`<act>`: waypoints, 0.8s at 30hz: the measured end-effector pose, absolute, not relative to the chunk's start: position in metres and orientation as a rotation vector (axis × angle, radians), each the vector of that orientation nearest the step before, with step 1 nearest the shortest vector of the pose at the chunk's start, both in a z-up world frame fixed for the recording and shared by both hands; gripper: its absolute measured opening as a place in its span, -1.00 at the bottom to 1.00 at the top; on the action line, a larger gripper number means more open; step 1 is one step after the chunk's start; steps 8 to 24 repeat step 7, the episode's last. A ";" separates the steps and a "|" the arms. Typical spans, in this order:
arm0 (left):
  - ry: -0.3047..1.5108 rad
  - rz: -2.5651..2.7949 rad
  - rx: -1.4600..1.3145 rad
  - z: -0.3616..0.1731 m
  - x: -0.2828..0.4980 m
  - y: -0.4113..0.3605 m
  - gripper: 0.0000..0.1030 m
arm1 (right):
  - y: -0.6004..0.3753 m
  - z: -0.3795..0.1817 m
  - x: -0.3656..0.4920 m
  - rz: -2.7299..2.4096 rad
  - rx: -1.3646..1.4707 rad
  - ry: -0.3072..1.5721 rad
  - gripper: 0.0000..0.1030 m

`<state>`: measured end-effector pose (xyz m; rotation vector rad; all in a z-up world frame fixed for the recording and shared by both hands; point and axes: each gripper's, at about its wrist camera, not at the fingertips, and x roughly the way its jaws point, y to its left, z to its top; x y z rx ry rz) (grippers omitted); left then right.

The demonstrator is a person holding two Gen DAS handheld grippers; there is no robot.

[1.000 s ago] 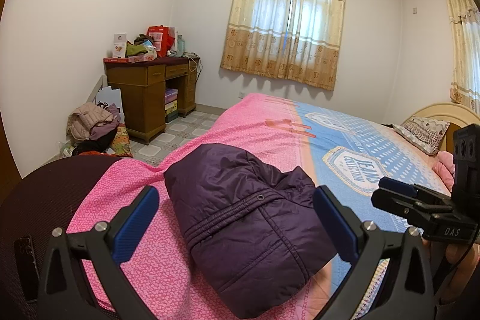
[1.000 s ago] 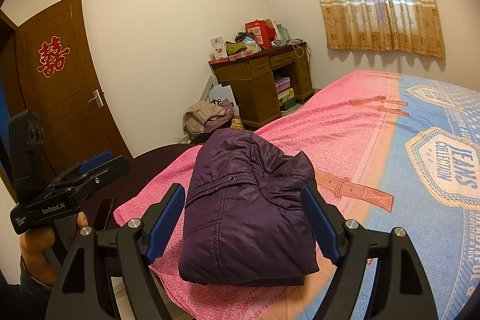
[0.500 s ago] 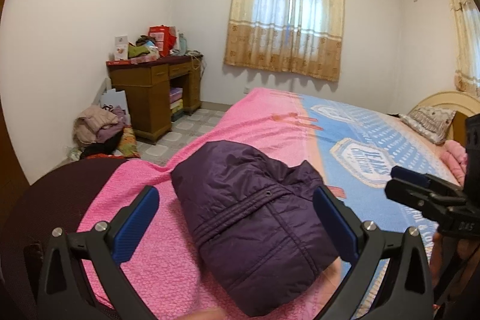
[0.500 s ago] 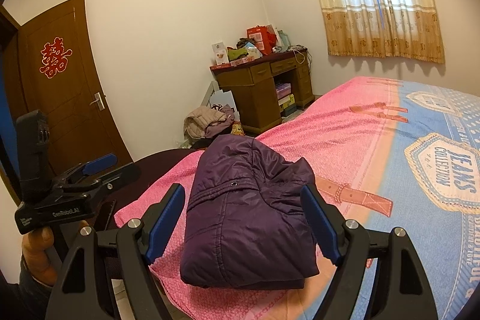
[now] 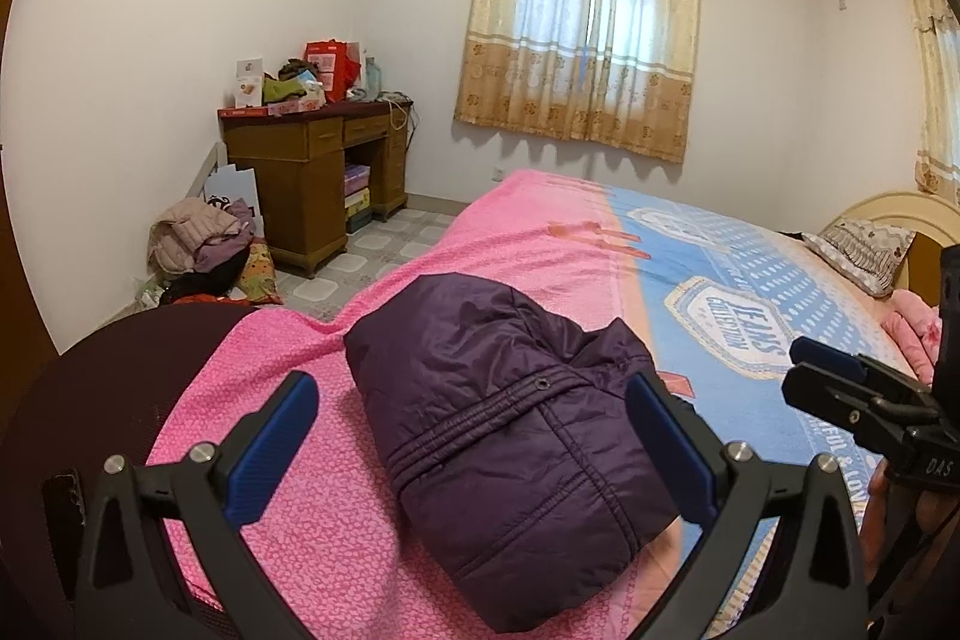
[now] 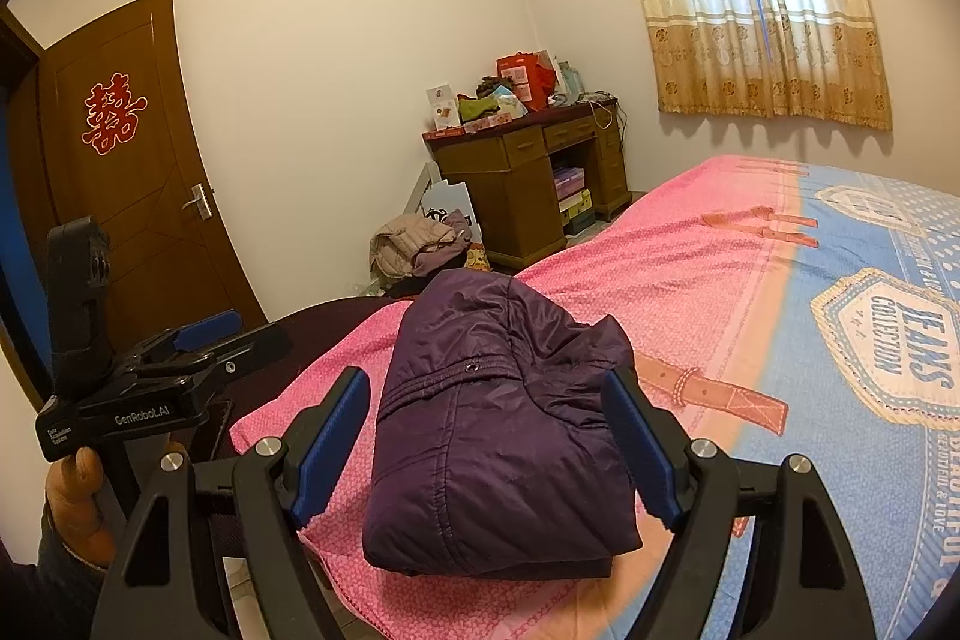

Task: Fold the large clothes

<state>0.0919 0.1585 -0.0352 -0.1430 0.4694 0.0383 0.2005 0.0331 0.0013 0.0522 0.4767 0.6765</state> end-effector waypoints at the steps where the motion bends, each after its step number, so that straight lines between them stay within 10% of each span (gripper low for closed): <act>1: 0.467 0.038 -0.143 -0.036 0.091 0.158 1.00 | 0.034 0.001 0.200 0.677 0.051 0.476 0.55; 24: 0.450 0.034 -0.126 -0.036 0.090 0.155 1.00 | 0.034 0.000 0.201 0.678 0.051 0.476 0.55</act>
